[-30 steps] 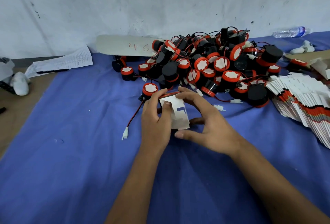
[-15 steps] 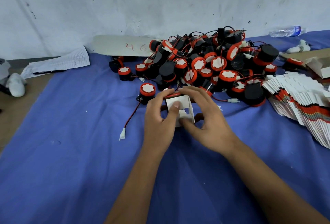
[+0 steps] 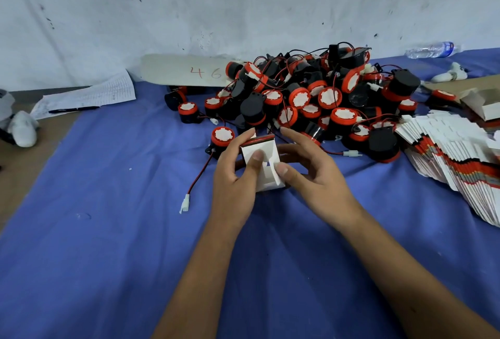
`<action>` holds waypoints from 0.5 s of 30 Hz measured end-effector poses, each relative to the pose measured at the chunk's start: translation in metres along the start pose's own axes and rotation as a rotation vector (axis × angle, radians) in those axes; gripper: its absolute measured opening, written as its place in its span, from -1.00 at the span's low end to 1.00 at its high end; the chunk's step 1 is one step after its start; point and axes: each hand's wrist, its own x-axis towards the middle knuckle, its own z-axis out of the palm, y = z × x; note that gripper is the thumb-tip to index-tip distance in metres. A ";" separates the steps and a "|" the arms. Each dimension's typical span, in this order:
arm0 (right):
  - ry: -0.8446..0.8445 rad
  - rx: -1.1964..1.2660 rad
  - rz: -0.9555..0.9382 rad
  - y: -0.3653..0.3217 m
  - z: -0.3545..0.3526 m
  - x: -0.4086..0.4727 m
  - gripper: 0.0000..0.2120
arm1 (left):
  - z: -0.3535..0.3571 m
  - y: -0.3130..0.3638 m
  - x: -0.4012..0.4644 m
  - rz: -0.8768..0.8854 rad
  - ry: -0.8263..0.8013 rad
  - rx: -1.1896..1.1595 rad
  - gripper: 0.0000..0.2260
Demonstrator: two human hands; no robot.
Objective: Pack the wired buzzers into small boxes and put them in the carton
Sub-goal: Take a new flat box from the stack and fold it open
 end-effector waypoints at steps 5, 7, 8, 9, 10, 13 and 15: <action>-0.009 0.115 0.019 -0.006 0.003 0.001 -0.38 | -0.004 0.001 -0.002 -0.093 -0.246 -0.232 -0.38; 0.022 0.157 0.040 -0.008 0.002 0.002 -0.38 | -0.011 0.001 -0.003 -0.084 -0.381 -0.284 -0.23; 0.031 0.181 0.052 -0.008 0.001 0.002 -0.37 | -0.014 0.002 -0.003 -0.049 -0.437 -0.275 -0.18; 0.033 0.207 0.065 -0.009 0.001 0.002 -0.36 | -0.016 0.002 -0.002 -0.004 -0.470 -0.245 -0.15; 0.030 0.228 0.074 -0.009 0.001 0.002 -0.36 | -0.016 0.002 -0.002 0.042 -0.474 -0.197 -0.16; 0.011 0.249 0.081 -0.008 0.000 0.002 -0.38 | -0.009 0.002 -0.002 0.147 -0.341 -0.084 -0.35; -0.009 0.244 0.076 -0.007 0.000 0.002 -0.37 | -0.005 0.001 -0.002 0.138 -0.270 -0.128 -0.46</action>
